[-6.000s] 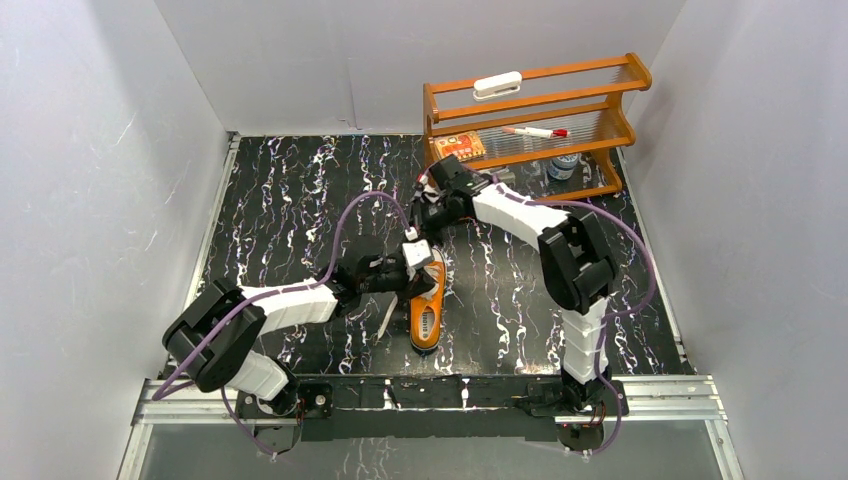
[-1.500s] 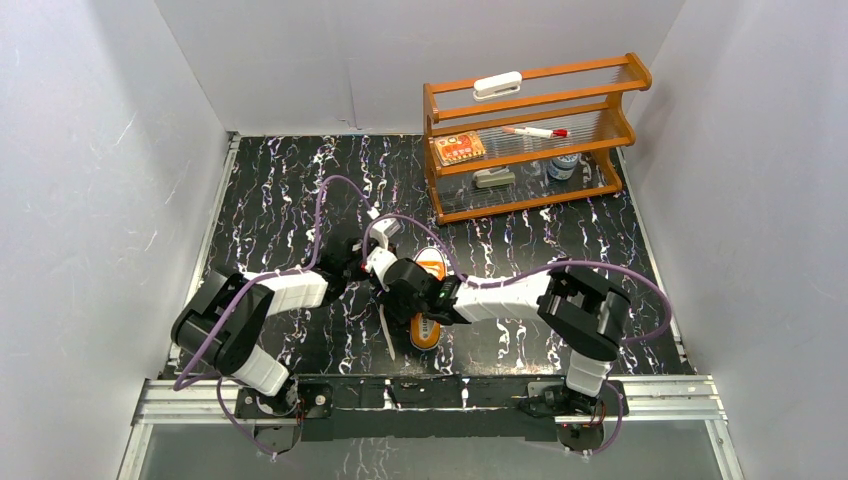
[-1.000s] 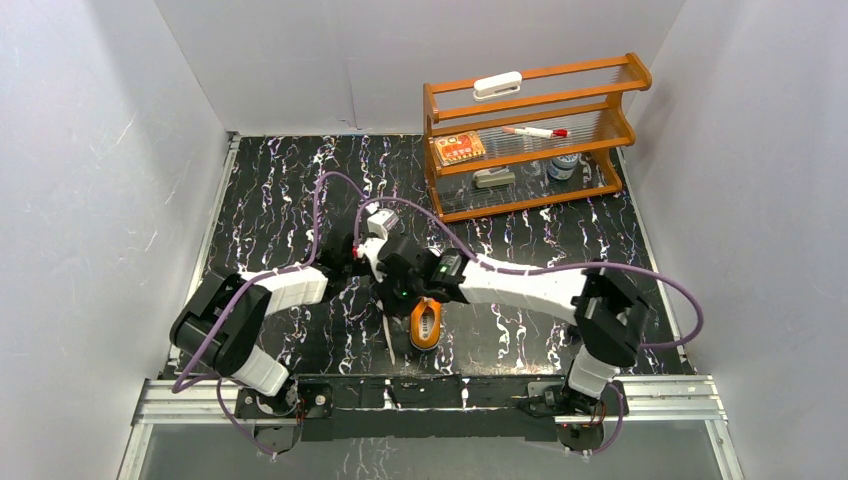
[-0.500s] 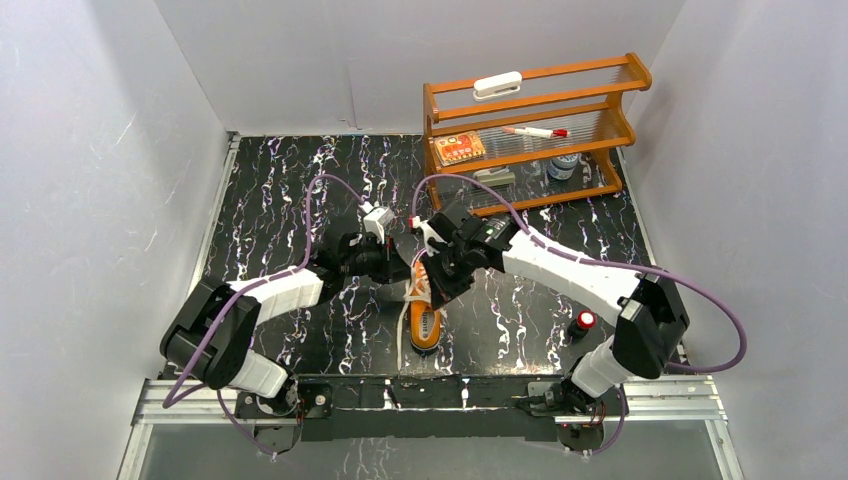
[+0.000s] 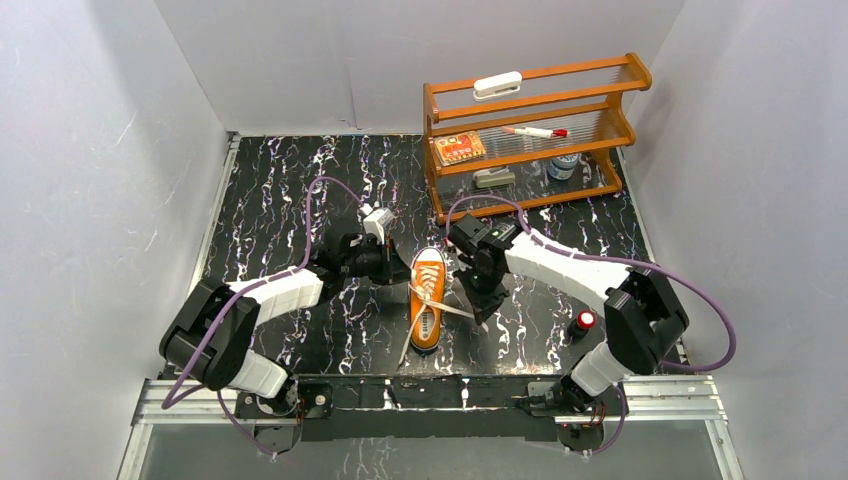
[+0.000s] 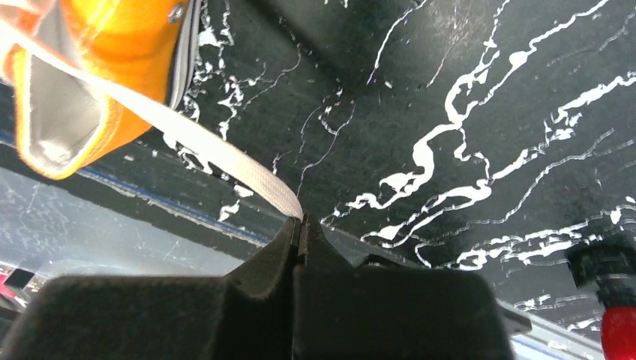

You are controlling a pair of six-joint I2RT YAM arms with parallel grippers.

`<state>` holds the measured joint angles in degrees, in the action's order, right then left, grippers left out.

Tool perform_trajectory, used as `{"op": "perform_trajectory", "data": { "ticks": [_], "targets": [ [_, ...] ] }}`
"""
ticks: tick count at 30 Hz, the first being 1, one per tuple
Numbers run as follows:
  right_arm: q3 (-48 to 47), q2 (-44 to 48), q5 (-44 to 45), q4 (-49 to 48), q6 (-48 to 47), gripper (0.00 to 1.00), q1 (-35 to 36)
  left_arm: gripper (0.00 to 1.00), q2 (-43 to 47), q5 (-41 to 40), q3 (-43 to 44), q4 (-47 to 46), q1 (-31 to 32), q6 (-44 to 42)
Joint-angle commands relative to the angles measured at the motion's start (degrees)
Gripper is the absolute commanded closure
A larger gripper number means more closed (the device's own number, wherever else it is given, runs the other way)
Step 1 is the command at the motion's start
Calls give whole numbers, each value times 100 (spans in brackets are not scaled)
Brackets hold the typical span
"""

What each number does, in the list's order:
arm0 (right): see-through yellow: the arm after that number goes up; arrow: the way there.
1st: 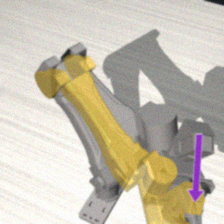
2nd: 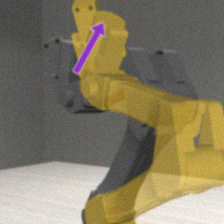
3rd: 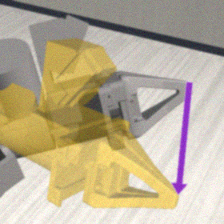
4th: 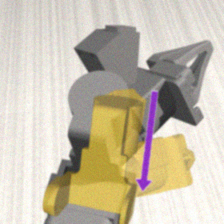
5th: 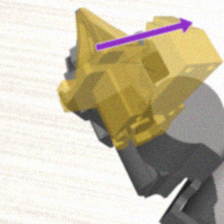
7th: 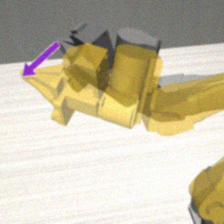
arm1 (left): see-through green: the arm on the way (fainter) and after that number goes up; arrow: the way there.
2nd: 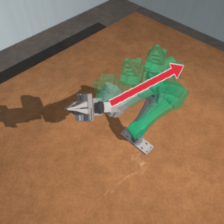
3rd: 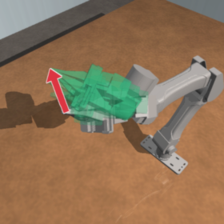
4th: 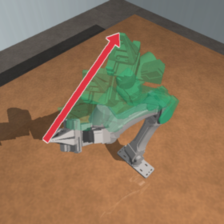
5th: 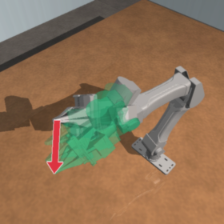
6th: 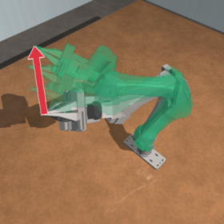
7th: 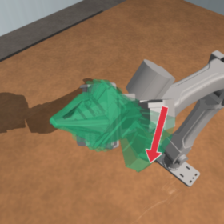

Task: Tie the shoes

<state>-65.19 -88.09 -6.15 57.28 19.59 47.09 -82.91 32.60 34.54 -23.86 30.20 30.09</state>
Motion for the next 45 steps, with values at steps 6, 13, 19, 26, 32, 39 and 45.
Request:
{"op": "perform_trajectory", "data": {
  "ticks": [6,13,19,26,32,39,45],
  "targets": [
    [342,430,-1039,-1774,-1055,67,-68,100,151,121,167,181,39,82],
    [950,948,-1724,-3943,-1949,48,-68,100,292,148,128,379,63,109],
    [820,327,-2043,-4048,-2344,52,-16,100,378,124,123,471,80,86],
    [1193,476,-2028,-4210,-2394,53,2,100,346,159,202,593,78,18],
    [1363,723,-1943,-4203,-2343,52,2,100,372,189,246,776,76,-115],
    [1437,640,-1996,-4171,-2305,56,2,100,386,169,237,782,78,-95],
    [1490,535,-2094,-4326,-2179,61,2,100,414,151,272,842,75,-106]
  ]
}}
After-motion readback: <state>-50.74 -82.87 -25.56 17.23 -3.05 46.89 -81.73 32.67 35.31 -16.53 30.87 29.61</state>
